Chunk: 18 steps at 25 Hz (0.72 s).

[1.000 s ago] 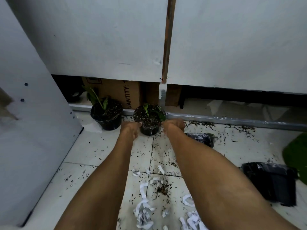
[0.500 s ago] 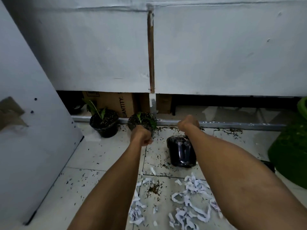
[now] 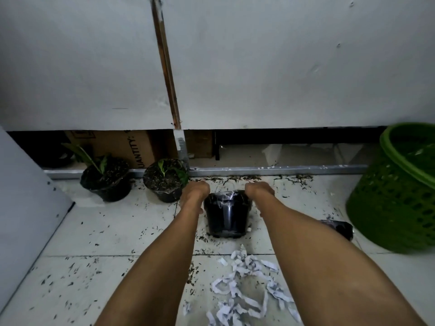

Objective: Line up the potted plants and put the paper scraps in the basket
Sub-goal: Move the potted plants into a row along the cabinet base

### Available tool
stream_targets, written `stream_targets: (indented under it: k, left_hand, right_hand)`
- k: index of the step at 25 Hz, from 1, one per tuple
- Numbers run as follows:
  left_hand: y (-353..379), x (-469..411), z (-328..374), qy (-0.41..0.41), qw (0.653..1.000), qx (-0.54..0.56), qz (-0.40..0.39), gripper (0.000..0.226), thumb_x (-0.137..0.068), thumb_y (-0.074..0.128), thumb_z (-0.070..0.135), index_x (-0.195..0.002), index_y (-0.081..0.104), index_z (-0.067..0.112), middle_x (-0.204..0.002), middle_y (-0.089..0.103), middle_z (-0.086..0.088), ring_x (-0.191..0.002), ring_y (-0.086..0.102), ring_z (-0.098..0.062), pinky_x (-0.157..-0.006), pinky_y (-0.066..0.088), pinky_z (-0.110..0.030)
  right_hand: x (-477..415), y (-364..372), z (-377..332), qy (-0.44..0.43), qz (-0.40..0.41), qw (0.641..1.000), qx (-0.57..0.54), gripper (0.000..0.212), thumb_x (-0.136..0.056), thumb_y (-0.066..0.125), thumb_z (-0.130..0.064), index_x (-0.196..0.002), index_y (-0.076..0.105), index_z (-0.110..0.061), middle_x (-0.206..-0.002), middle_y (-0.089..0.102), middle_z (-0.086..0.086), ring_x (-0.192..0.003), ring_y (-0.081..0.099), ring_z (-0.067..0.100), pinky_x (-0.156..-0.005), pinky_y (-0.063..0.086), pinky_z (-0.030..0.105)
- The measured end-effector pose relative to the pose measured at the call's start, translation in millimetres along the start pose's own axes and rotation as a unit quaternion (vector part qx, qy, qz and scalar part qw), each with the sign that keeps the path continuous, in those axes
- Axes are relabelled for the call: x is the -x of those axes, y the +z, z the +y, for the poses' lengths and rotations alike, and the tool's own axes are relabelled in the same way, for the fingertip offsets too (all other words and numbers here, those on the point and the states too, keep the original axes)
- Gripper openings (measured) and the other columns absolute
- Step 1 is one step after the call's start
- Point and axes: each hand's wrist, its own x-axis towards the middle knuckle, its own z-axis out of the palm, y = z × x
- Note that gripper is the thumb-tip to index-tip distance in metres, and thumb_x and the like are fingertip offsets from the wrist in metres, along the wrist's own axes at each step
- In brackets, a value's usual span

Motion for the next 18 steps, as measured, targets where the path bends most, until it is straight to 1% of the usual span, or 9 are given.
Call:
stream_targets:
  k: [1, 3, 4, 7, 10, 12, 15, 17, 18]
  left_hand:
    - [6.1, -2.4, 2.0, -0.006, 1.0, -0.009, -0.004, 0.035, -0.094, 0.05, 0.039, -0.105, 0.049, 0.006, -0.11, 0.067, -0.02, -0.079, 0.071, -0.035, -0.073, 0.062, -0.044]
    - [15.4, -9.4, 0.0, -0.017, 1.0, -0.012, -0.016, 0.041, -0.085, 0.06, 0.032, -0.112, 0.05, 0.003, -0.107, 0.067, -0.019, -0.08, 0.071, -0.035, -0.072, 0.062, -0.047]
    - [17.4, -13.5, -2.5, -0.022, 1.0, 0.004, -0.021, 0.041, -0.082, 0.062, 0.026, -0.115, 0.052, 0.003, -0.101, 0.066, -0.017, -0.08, 0.071, -0.035, -0.073, 0.062, -0.048]
    - [19.7, -17.6, -6.4, -0.037, 0.992, 0.117, -0.006, 0.026, -0.082, 0.065, 0.018, -0.102, 0.059, 0.003, -0.088, 0.063, -0.012, -0.073, 0.066, -0.026, -0.074, 0.062, -0.041]
    - [21.7, -18.2, -5.6, -0.01, 0.978, 0.201, 0.051, 0.016, -0.082, 0.066, 0.019, -0.077, 0.056, 0.008, -0.074, 0.058, -0.005, -0.065, 0.06, -0.019, -0.079, 0.062, -0.041]
    - [24.5, -19.5, -5.2, 0.002, 0.97, 0.236, 0.055, 0.017, -0.082, 0.066, 0.014, -0.07, 0.053, 0.012, -0.079, 0.064, -0.007, -0.069, 0.064, -0.02, -0.078, 0.062, -0.043]
    - [28.3, -20.1, -4.8, 0.023, 0.959, 0.281, 0.022, 0.01, -0.087, 0.061, -0.001, -0.086, 0.065, 0.008, -0.097, 0.07, -0.011, -0.071, 0.067, -0.018, -0.065, 0.063, -0.035]
    - [32.6, -22.1, -7.5, 0.026, 0.956, 0.293, 0.008, 0.023, -0.087, 0.061, -0.007, -0.103, 0.068, 0.007, -0.103, 0.069, -0.011, -0.07, 0.067, -0.016, -0.053, 0.059, -0.026]
    - [34.4, -22.6, -9.0, 0.025, 0.954, 0.299, 0.004, 0.027, -0.085, 0.062, -0.008, -0.105, 0.068, 0.008, -0.105, 0.069, -0.01, -0.071, 0.067, -0.017, -0.052, 0.057, -0.025]
  right_hand:
    - [-6.3, 2.3, 6.0, 0.028, -0.041, 0.999, -0.023, 0.031, -0.094, 0.051, -0.028, -0.102, 0.055, 0.002, -0.087, 0.059, 0.014, -0.07, 0.059, 0.028, -0.066, 0.057, 0.036]
    - [-14.4, 5.3, 15.2, 0.077, -0.113, 0.988, -0.078, 0.038, -0.09, 0.049, -0.031, -0.11, 0.059, 0.0, -0.102, 0.065, 0.016, -0.084, 0.065, 0.033, -0.059, 0.058, 0.037]
    - [-17.3, 5.4, 17.0, 0.091, -0.133, 0.982, -0.104, 0.038, -0.088, 0.048, -0.031, -0.111, 0.06, -0.003, -0.104, 0.066, 0.017, -0.086, 0.066, 0.033, -0.055, 0.057, 0.035]
    - [-24.3, 4.3, 14.2, 0.097, -0.156, 0.971, -0.153, 0.032, -0.087, 0.049, -0.03, -0.105, 0.059, -0.005, -0.105, 0.066, 0.017, -0.086, 0.067, 0.03, -0.06, 0.061, 0.037]
    - [-27.0, 5.3, 5.0, 0.083, -0.104, 0.965, -0.225, 0.042, -0.082, 0.056, -0.026, -0.119, 0.056, -0.006, -0.115, 0.062, 0.014, -0.09, 0.064, 0.031, -0.058, 0.063, 0.04]
    - [-20.1, 4.0, -0.9, 0.055, -0.05, 0.963, -0.261, 0.032, -0.087, 0.06, -0.02, -0.116, 0.057, -0.006, -0.108, 0.059, 0.012, -0.088, 0.061, 0.029, -0.064, 0.064, 0.043]
    - [-19.1, 5.4, -1.7, 0.047, 0.001, 0.955, -0.294, 0.015, -0.09, 0.06, -0.009, -0.104, 0.056, -0.003, -0.089, 0.057, 0.013, -0.075, 0.059, 0.027, -0.071, 0.064, 0.044]
    - [-20.9, 10.1, 1.1, 0.053, 0.009, 0.952, -0.302, 0.014, -0.09, 0.058, -0.005, -0.105, 0.056, -0.003, -0.078, 0.051, 0.011, -0.064, 0.053, 0.023, -0.073, 0.064, 0.043]
    - [-24.1, 13.5, 3.9, 0.059, 0.002, 0.951, -0.302, 0.019, -0.091, 0.057, -0.004, -0.11, 0.057, -0.001, -0.082, 0.052, 0.012, -0.064, 0.052, 0.024, -0.073, 0.064, 0.043]
